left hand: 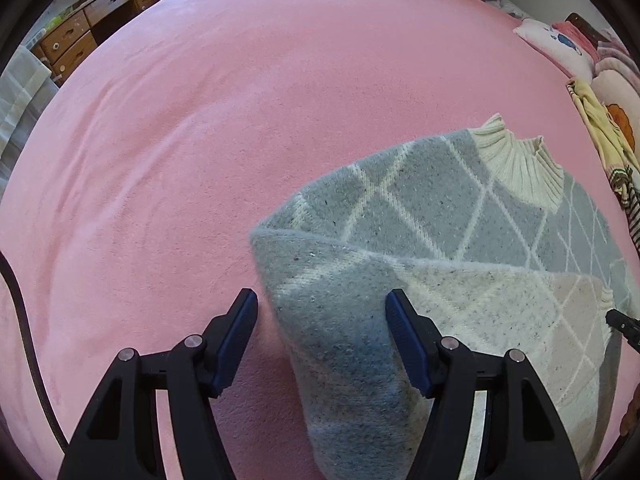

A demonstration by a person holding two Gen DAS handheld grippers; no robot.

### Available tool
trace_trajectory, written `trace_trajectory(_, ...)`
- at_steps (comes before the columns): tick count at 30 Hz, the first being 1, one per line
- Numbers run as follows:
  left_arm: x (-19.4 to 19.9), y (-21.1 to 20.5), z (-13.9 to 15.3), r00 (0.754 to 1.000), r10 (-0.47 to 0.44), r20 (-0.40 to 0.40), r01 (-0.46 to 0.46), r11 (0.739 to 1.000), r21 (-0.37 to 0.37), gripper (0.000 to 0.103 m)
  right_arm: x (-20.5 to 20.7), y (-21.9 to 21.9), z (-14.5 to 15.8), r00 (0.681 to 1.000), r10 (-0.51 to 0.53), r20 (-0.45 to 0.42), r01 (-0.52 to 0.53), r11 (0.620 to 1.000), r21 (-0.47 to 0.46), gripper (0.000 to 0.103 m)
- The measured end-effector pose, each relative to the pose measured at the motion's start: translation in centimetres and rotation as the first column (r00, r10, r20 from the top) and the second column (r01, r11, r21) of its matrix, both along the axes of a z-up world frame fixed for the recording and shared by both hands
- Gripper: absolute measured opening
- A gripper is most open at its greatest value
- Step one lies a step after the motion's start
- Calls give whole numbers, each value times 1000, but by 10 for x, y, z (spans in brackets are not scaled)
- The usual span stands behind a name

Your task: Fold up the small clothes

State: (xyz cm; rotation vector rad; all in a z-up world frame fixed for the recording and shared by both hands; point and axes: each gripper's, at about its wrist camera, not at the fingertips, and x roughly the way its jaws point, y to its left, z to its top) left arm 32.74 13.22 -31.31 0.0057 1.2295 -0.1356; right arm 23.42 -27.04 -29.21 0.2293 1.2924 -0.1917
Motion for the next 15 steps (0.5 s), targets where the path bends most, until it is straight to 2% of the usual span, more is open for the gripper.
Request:
trace_trajectory(1,1,1,0,1000,0,-3,0,1000,-12,65,2,-1,3,1000,0,11,0,1000,3,13)
trace_trajectory(3,4,8,2,1000,4,-5,-5,999,-41,65,7,-4,10,999,-4,37,4,1000,13,27)
trace_trajectory(4,6,12,3,1000,7,-3,-7,999,-46,65,9,-7,12,999,-12,49,12,1000,16,39)
trace_trajectory(5,8,14,4,1000,12,0,-12,999,-48,65,9,-10,14,998,-17,57,16,1000,19,47)
trace_trajectory(7,13,22,6,1000,24,-1,-24,998,-59,65,17,-12,11,999,-5,52,4,1000,22,49)
trace_trajectory(10,20,31,6,999,41,-16,-42,995,-86,65,28,-3,-8,999,36,11,-36,999,26,49)
trace_trajectory(12,22,33,5,999,41,-23,-43,995,-93,65,30,6,-11,997,78,25,-78,997,-1,39)
trace_trajectory(14,19,38,6,999,31,-26,-33,995,-92,65,29,10,-7,995,93,45,-91,995,-42,19)
trace_trajectory(15,19,38,8,999,21,-24,-23,995,-95,65,28,8,-5,995,83,56,-82,996,-28,17)
